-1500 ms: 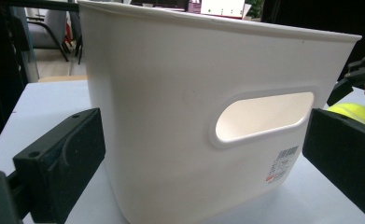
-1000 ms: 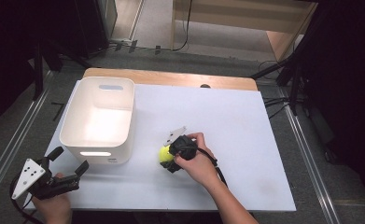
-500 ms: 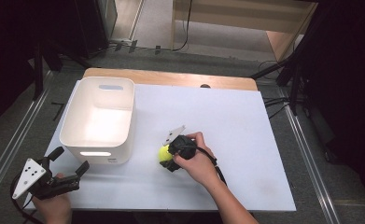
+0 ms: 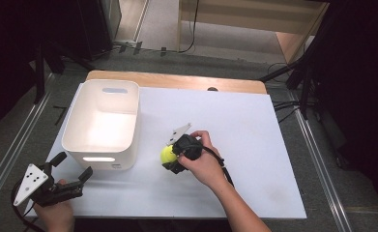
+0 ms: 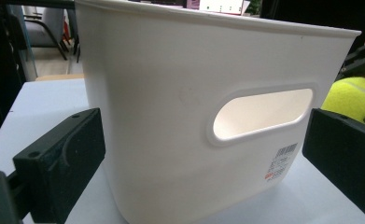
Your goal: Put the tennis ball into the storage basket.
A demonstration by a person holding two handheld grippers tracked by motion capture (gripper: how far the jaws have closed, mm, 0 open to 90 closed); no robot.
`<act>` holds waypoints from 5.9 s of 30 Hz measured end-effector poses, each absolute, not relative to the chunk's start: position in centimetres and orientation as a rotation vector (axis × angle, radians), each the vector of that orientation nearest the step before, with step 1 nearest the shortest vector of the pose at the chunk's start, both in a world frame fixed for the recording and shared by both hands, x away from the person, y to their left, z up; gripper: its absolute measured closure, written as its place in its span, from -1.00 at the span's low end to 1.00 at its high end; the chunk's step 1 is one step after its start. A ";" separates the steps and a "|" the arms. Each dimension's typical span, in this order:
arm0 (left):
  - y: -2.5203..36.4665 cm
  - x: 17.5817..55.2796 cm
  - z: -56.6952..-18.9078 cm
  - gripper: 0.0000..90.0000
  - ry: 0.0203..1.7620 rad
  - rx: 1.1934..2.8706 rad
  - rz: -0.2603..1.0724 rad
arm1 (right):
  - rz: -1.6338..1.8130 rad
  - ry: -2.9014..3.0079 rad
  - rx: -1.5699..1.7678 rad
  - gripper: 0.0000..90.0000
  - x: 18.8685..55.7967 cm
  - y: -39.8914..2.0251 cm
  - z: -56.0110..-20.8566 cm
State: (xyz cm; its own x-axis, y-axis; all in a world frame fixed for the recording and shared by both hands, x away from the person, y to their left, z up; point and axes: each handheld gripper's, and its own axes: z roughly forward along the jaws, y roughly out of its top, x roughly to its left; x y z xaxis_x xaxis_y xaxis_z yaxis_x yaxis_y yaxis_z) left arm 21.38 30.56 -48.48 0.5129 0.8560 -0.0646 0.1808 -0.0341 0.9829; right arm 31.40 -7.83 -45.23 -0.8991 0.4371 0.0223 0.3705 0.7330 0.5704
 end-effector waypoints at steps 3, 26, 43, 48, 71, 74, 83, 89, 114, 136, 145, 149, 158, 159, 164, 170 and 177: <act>30.5 21.4 -48.5 -1.00 0.927 1.540 0.694 | 0.899 2.816 0.647 -0.49 31.6 -7.7 -44.7; 30.5 21.4 -48.5 -1.00 0.928 1.540 0.696 | 0.929 2.835 0.545 -0.48 32.6 -6.1 -41.1; 30.5 21.4 -48.5 -1.00 0.925 1.542 0.696 | 0.958 2.844 0.483 -0.48 33.2 -5.1 -39.3; 30.5 21.5 -48.5 -1.00 0.924 1.542 0.696 | 0.956 2.851 0.490 -0.48 33.2 -4.9 -38.8; 30.5 21.5 -48.5 -1.00 0.924 1.538 0.694 | 0.982 2.843 0.464 -0.48 33.9 -3.3 -36.3; 30.5 21.5 -48.5 -1.00 0.923 1.538 0.693 | 0.989 2.838 0.455 -0.48 33.9 -3.1 -35.9; 30.4 21.5 -48.5 -1.00 0.924 1.539 0.693 | 1.017 2.821 0.425 -0.48 34.2 -2.5 -34.9; 30.4 21.5 -48.5 -1.00 0.925 1.542 0.693 | 1.021 2.815 0.429 -0.48 34.3 -1.9 -34.6; 30.4 21.5 -48.5 -1.00 0.926 1.545 0.689 | 1.052 2.825 0.373 -0.48 34.8 0.8 -33.8; 30.4 21.6 -48.5 -1.00 0.927 1.541 0.687 | 1.062 2.859 0.328 -0.48 35.0 3.7 -34.8; 30.3 21.6 -48.5 -1.00 0.923 1.547 0.687 | 1.033 2.884 0.331 -0.49 35.1 4.3 -35.5; 30.3 21.6 -48.5 -1.00 0.924 1.547 0.688 | 1.023 2.883 0.335 -0.49 35.0 4.4 -35.8; 30.3 21.6 -48.5 -1.00 0.924 1.548 0.688 | 1.028 2.888 0.341 -0.66 34.9 3.9 -35.4; 30.3 21.6 -48.5 -1.00 0.922 1.549 0.689 | 1.029 2.880 0.346 -0.68 34.8 3.8 -35.3; 30.3 21.6 -48.5 -1.00 0.925 1.548 0.689 | 1.056 2.860 0.339 -0.78 34.6 2.7 -35.0; 30.3 21.6 -48.5 -1.00 0.923 1.550 0.692 | 1.094 2.828 0.366 -1.00 34.1 1.0 -35.0; 30.3 21.6 -48.5 -1.00 0.923 1.557 0.693 | 1.109 2.763 0.445 -1.00 33.3 -1.4 -35.4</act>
State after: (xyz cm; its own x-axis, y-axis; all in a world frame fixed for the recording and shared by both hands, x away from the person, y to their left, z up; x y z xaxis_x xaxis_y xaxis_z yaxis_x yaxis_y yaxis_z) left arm 21.60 30.27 -48.49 0.5177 0.8539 -0.0542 0.1866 -0.0509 0.9811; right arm 33.35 -1.36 -35.38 -0.9478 0.3186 -0.0116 0.2221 0.6861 0.6928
